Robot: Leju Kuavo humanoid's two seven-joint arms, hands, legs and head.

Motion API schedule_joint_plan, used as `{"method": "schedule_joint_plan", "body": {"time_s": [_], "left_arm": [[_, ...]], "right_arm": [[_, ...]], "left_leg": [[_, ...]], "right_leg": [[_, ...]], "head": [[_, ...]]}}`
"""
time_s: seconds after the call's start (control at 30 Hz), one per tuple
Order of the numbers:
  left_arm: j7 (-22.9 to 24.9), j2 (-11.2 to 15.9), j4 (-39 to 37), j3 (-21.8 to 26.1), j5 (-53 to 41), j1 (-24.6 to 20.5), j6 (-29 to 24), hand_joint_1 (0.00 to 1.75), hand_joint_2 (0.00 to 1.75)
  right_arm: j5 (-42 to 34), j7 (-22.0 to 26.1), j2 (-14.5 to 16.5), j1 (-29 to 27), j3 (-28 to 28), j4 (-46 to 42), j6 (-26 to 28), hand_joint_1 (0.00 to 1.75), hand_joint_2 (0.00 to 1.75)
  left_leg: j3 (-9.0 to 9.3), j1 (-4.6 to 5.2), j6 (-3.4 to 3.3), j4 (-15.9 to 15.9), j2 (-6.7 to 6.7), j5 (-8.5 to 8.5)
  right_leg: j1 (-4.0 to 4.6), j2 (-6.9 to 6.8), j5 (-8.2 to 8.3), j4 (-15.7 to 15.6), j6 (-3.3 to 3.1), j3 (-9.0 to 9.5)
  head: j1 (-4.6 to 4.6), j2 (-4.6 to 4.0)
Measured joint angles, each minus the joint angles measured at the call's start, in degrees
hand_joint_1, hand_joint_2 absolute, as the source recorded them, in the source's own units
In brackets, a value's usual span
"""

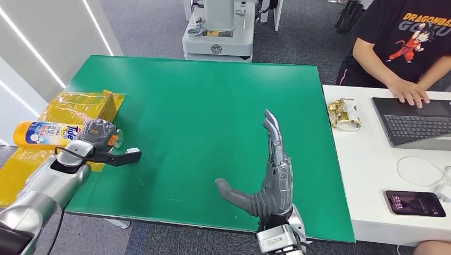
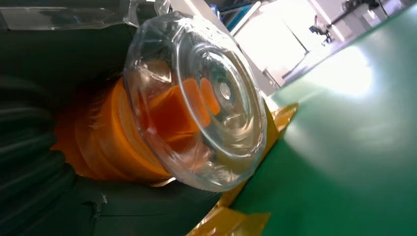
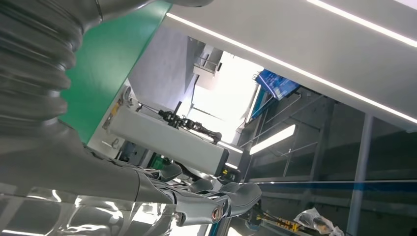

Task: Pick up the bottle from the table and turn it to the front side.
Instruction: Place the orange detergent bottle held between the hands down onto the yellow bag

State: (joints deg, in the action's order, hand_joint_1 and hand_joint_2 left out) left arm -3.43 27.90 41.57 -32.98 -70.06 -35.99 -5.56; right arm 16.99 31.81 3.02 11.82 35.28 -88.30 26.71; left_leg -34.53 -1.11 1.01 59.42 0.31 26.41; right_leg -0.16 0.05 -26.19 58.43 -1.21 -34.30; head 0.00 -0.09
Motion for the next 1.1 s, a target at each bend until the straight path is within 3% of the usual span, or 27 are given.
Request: {"method": "schedule_joint_plan", "body": {"time_s": [0.3,0.63,0.7,0.83,1.1], "left_arm": [[-5.63,-0.52,-1.23,0.14,2.04,0.8,4.12,1.75,1.75],[-6.69,-1.23,-3.17,0.28,3.76,0.94,3.12,1.72,1.75],[-6.59,-1.23,-3.7,0.4,4.11,0.99,3.09,1.59,1.75],[-6.1,-1.24,-4.52,0.86,4.71,1.21,2.73,0.01,1.75],[-5.05,-1.3,-5.67,1.83,4.95,1.34,1.07,0.0,1.75]], "right_arm": [[-1.46,0.4,0.0,1.99,0.02,1.19,-0.75,0.0,1.75],[-3.44,1.02,0.0,4.26,0.9,3.62,-0.49,0.0,1.75],[-3.68,1.16,0.01,4.55,1.14,4.08,-0.42,0.0,1.75],[-3.79,1.21,0.02,4.91,1.44,4.58,-0.29,0.0,1.75],[-3.81,1.23,0.45,5.24,1.57,5.49,-0.29,0.0,1.75]], "left_leg": [[0.0,0.0,0.0,0.0,0.0,0.0],[0.0,0.0,0.0,0.0,0.0,0.0],[0.0,0.0,0.0,0.0,0.0,0.0],[0.0,0.0,0.0,0.0,0.01,0.0],[0.1,0.01,0.0,-0.01,0.01,0.0]], "right_leg": [[0.0,0.0,0.0,0.0,0.0,0.0],[0.0,0.0,0.0,0.01,0.0,0.0],[0.0,0.0,0.0,0.01,0.0,0.0],[0.0,0.0,0.0,0.01,0.0,0.0],[0.0,-0.01,0.0,0.02,0.0,0.07]], "head": [[0.0,0.0],[0.01,0.0],[0.01,0.0],[0.0,0.0],[0.0,0.0]]}}
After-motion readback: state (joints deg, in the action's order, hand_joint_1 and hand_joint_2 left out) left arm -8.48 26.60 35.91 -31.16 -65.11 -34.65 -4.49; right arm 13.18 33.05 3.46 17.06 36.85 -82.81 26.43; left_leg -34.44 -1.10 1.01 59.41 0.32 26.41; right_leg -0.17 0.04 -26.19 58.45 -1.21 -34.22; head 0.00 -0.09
